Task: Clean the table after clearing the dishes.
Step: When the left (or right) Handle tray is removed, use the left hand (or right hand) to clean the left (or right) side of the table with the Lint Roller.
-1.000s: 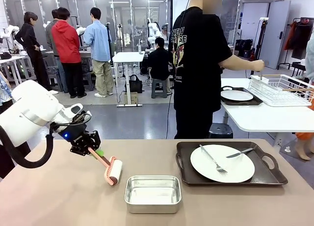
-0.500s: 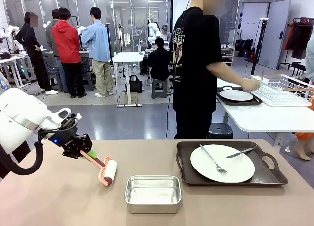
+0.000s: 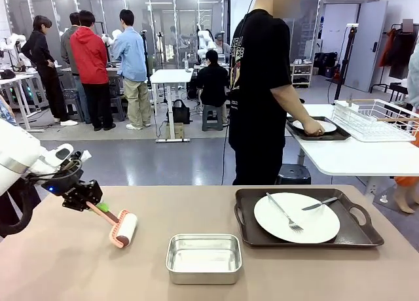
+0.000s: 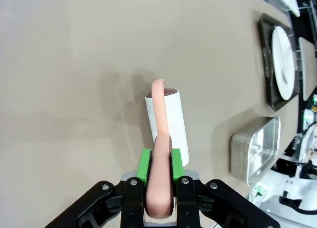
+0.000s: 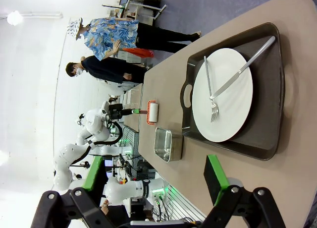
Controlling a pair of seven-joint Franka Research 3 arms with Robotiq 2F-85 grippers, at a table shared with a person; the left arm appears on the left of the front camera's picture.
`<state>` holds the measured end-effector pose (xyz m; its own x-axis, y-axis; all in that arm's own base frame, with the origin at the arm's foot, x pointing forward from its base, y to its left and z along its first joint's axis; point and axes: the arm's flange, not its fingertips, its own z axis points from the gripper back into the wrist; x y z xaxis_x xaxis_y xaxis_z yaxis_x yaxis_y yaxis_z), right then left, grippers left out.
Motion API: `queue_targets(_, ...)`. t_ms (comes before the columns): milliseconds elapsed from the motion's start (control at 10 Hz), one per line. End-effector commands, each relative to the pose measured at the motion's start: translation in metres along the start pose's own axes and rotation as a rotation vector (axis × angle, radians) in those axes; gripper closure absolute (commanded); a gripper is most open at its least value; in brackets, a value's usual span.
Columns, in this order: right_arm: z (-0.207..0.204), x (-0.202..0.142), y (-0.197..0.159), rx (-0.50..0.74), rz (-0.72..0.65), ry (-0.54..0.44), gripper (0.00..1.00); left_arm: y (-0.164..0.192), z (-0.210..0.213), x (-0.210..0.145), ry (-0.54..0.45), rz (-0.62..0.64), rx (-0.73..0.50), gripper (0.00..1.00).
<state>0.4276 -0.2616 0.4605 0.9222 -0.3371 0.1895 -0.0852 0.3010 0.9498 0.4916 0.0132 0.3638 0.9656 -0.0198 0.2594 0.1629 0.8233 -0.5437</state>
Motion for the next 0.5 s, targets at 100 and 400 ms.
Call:
queue_targets(100, 0.000, -0.001, 0.003, 0.004, 0.004, -0.002, 0.00, 0.046, 0.010, -0.018, 0.041, -0.013, 0.274, 0.79)
queue_targets(400, 0.000, -0.001, 0.003, 0.004, 0.004, -0.002, 0.00, 0.067, 0.026, -0.020, 0.082, -0.007, 0.426, 0.79)
